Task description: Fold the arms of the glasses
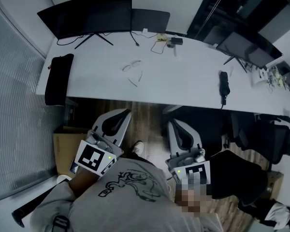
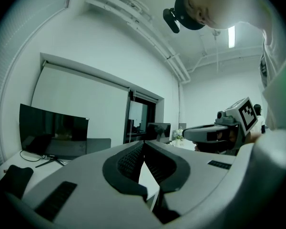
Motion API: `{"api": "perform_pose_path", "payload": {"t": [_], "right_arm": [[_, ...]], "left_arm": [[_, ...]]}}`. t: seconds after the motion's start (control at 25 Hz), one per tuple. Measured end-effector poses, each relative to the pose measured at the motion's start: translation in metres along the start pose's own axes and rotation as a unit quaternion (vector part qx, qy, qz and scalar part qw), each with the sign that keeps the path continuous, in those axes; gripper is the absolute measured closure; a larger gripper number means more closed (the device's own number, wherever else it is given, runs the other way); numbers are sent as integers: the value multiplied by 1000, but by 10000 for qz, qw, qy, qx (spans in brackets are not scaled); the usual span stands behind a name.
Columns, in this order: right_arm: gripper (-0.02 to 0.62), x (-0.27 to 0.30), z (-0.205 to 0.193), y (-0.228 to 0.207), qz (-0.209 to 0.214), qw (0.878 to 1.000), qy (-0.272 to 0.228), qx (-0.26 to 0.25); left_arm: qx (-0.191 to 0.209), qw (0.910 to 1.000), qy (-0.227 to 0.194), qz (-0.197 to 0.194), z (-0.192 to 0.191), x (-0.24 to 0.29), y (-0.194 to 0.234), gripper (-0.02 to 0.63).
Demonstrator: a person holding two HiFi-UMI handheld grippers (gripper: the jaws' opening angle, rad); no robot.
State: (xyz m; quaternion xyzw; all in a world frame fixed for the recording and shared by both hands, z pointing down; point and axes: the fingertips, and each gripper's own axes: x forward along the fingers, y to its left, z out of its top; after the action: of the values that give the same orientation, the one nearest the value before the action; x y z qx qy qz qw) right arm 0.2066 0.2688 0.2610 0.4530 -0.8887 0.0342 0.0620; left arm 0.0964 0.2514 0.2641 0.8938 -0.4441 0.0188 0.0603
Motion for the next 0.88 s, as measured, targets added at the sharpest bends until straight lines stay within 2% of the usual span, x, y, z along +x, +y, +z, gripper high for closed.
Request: {"api": "perform_pose_path", "payload": {"t": [0.44,0.88], "right_arm": [[586,30,-8,-30,353,9993,54,135],[586,97,-7,-44,425,9990,111,79]], "left_arm": [[-109,9994,128,306,-10,36,10,586],[-139,9991,92,392,-11,69,71,585]]}}
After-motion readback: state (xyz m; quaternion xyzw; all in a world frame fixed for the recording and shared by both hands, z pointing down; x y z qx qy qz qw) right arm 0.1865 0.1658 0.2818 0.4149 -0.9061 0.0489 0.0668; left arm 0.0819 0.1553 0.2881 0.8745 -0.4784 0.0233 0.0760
